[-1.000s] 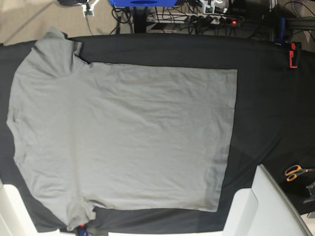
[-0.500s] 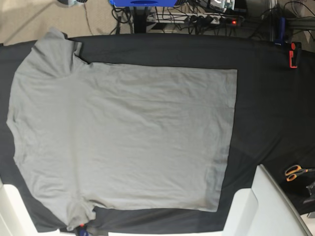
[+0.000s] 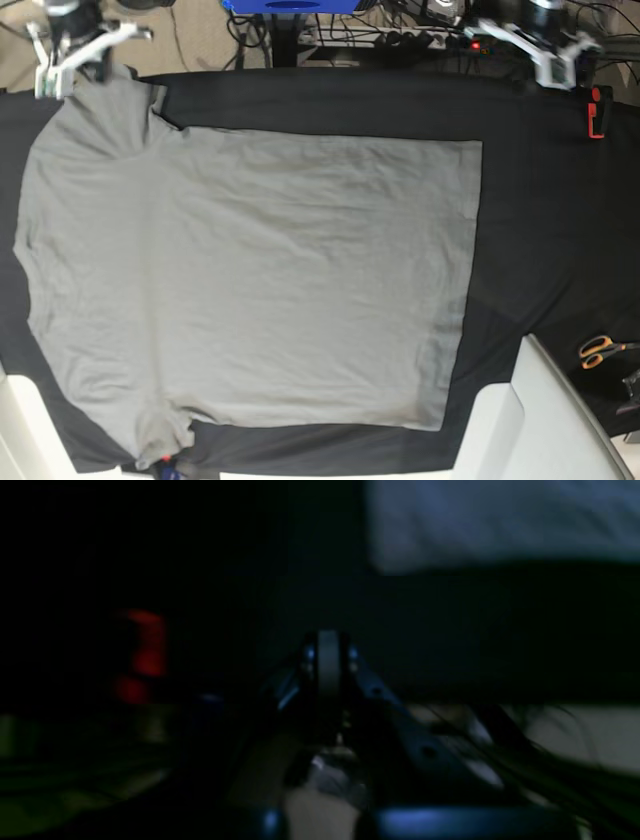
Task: Fold the T-shirt properly
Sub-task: 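Lower both grippers onto the shirt's shoulder corners and close them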
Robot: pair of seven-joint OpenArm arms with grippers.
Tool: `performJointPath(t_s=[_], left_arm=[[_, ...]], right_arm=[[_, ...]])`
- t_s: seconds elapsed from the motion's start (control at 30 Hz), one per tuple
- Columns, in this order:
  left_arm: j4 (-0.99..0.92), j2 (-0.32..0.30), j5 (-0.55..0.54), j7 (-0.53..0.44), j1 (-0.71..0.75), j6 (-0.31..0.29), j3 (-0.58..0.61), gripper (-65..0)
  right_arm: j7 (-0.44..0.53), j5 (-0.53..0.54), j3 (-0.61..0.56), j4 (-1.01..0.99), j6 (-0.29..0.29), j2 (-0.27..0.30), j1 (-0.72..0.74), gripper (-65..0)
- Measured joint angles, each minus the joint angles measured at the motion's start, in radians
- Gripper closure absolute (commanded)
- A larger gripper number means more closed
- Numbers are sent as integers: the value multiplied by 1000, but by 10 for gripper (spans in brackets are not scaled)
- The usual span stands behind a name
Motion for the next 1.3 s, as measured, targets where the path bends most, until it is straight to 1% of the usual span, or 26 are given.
performJointPath(t_s=[0.03, 0.07, 0.1, 0.13, 0.17, 0.2, 0.23, 0.27, 0.33, 0.37, 0.4, 0.43, 0.47, 0.5, 0.57, 0.6, 0.63, 0.7, 0.77, 0.8, 0.83, 0.93, 1.0, 1.07, 1.2, 1.3], left_arm=[[13, 0, -19, 4, -14, 3, -10, 0], [19, -2, -58, -1, -30, 2, -16, 0], [21, -5, -95, -2, -46, -2, -16, 0], [21, -19, -134, 1, -55, -4, -12, 0], [21, -48, -174, 39, -58, -32, -10, 0], [21, -74, -207, 78, -58, -44, -9, 0], [22, -102, -257, 140, -60, -54, -11, -15], [19, -126, -286, 214, -69, -68, -13, -84], [12, -150, -344, 283, -97, -97, -20, -171], [14, -152, -350, 285, -109, -111, -26, -193], [18, -149, -374, 284, -116, -124, -38, -191], [20, -143, -378, 283, -119, -133, -51, -189], [21, -140, -379, 282, -119, -132, -62, -189], [21, -136, -379, 290, -116, -132, -74, -189], [19, -134, -377, 302, -112, -128, -88, -189], [19, -137, -375, 301, -113, -123, -91, -189], [19, -140, -376, 300, -115, -122, -92, -189], [19, -142, -377, 301, -117, -126, -92, -189], [19, -135, -376, 301, -116, -193, -92, -189], [19, -132, -375, 302, -114, -221, -94, -189], [19, -130, -373, 305, -114, -232, -97, -189], [19, -101, -367, 300, -121, -228, -121, -189], [19, -80, -366, 309, -122, -235, -137, -189], [16, -64, -370, 353, -135, -237, -167, -189], [5, -34, -369, 463, -187, -236, -239, -189], [5, -22, -370, 489, -197, -237, -280, -189]], right_arm=[[-34, 64, 36, -2, 61, -4, 29, -78], [-69, 105, 76, -1, 111, -5, 68, -120], [-126, 139, 129, -2, 161, -3, 110, -165], [-170, 163, 174, -3, 203, -1, 146, -206], [-228, 185, 217, -5, 256, 2, 185, -257], [-263, 208, 249, -5, 304, 4, 207, -299], [-324, 243, 289, -7, 363, 0, 230, -344], [-363, 275, 326, -16, 423, -4, 251, -390], [-430, 348, 402, -51, 433, -19, 301, -458], [-450, 378, 451, -82, 430, -19, 332, -480], [-471, 396, 499, -110, 420, -15, 360, -483], [-501, 409, 541, -148, 425, -7, 390, -479], [-522, 406, 570, -193, 415, 7, 418, -473], [-557, 401, 605, -241, 420, 15, 443, -470], [-594, 383, 639, -337, 420, 27, 481, -468], [-619, 367, 640, -384, 416, 40, 496, -468], [-637, 368, 640, -432, 427, 55, 510, -468], [-610, 377, 640, -511, 418, 85, 526, -468], [-598, 383, 644, -566, 422, 113, 529, -468], [-599, 381, 646, -583, 420, 114, 529, -468], [-600, 378, 646, -595, 418, 108, 526, -468], [-602, 370, 641, -610, 419, 80, 523, -468], [-579, 371, 613, -610, 419, 91, 523, -468], [-576, 374, 571, -610, 419, 100, 525, -467], [-560, 396, 527, -642, 430, 89, 526, -467], [-557, 414, 519, -667, 435, 100, 527, -465]])
